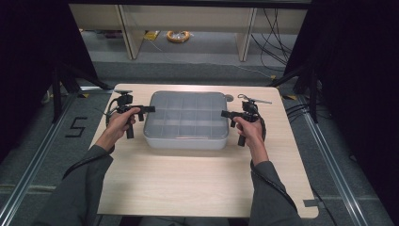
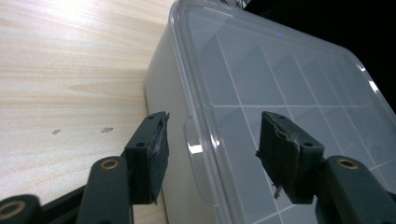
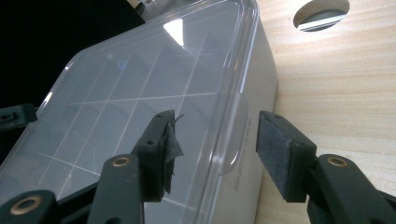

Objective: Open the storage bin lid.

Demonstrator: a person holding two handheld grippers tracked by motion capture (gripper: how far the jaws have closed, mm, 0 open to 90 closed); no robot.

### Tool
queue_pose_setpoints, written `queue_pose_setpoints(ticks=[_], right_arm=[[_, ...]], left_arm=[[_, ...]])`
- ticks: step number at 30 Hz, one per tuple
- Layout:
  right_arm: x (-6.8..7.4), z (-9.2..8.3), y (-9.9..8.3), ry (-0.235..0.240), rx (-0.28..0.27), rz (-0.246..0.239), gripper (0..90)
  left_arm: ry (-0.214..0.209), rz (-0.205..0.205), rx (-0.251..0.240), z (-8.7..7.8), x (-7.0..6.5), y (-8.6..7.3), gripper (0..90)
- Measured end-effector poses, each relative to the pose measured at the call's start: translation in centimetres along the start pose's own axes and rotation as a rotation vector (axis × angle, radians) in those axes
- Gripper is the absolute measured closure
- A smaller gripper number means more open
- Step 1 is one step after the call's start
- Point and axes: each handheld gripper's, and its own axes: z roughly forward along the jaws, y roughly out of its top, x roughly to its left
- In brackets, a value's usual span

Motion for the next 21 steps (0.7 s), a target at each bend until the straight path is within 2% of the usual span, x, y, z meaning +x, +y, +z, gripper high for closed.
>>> queue_pose_setpoints(ticks=[1,2,4,6,7,8,9,10,11,13,14,15,16,17,18,19,20,21], right_arm=[[0.0,0.1,0.0,-0.001,0.003,0.009,48.7],[-0.2,0.2,0.0,-0.002,-0.005,-0.021,49.1],[-0.3,0.3,-0.1,0.012,-0.008,-0.004,50.7],[-0.3,0.4,-0.1,0.019,-0.007,-0.001,51.5],[-0.4,0.5,-0.1,0.013,-0.017,-0.021,52.9],[0.2,0.4,-0.2,0.015,-0.002,0.038,53.6],[0.2,0.4,-0.2,0.015,-0.002,0.038,53.6],[-0.1,0.5,-0.2,-0.006,-0.028,-0.036,54.8],[0.3,0.5,-0.3,-0.006,-0.021,-0.003,55.0],[0.2,0.4,-0.3,-0.011,-0.026,-0.010,56.2],[0.2,0.4,-0.3,-0.012,-0.033,0.013,57.0],[0.5,0.3,-0.4,-0.007,-0.031,0.066,57.9],[0.3,0.3,-0.5,-0.015,-0.055,0.023,58.5],[0.3,0.1,-0.5,-0.018,-0.067,0.014,59.2],[0.7,-0.1,-0.6,-0.011,-0.049,0.064,60.1],[0.6,-0.2,-0.5,-0.015,-0.079,0.031,60.9],[0.7,-0.4,-0.4,-0.019,-0.080,0.030,61.7],[0.7,-0.4,-0.4,-0.028,-0.094,0.006,62.1]], left_arm=[[-0.004,0.008,0.004,0.1,0.1,0.0,44.9],[-0.008,0.006,0.005,0.1,0.1,-0.1,45.8],[-0.020,-0.016,0.007,0.1,-0.1,-0.1,50.5],[-0.019,-0.017,0.008,0.0,-0.1,-0.1,51.7],[-0.019,-0.021,0.008,0.0,-0.2,-0.1,51.8],[-0.019,-0.027,0.010,0.0,-0.2,-0.1,52.5],[-0.019,-0.027,0.010,0.0,-0.2,-0.1,53.2],[-0.017,-0.026,0.008,-0.1,-0.2,-0.1,53.2],[-0.014,-0.025,0.004,-0.2,-0.3,-0.1,53.9],[-0.009,-0.003,-0.001,-0.3,-0.4,-0.1,54.7],[-0.005,-0.002,-0.004,-0.3,-0.5,-0.1,54.8],[-0.003,-0.001,-0.006,-0.4,-0.6,-0.1,54.9],[0.001,-0.015,-0.009,-0.4,-0.7,-0.2,54.9],[-0.003,-0.001,-0.012,-0.5,-0.7,-0.1,54.9],[-0.005,-0.005,-0.015,-0.7,-0.7,-0.1,55.1],[-0.006,-0.004,-0.018,-0.8,-0.7,0.0,55.8],[-0.003,-0.005,-0.021,-1.0,-0.8,0.0,56.4],[-0.004,0.003,-0.025,-1.1,-0.9,0.0,57.1]])
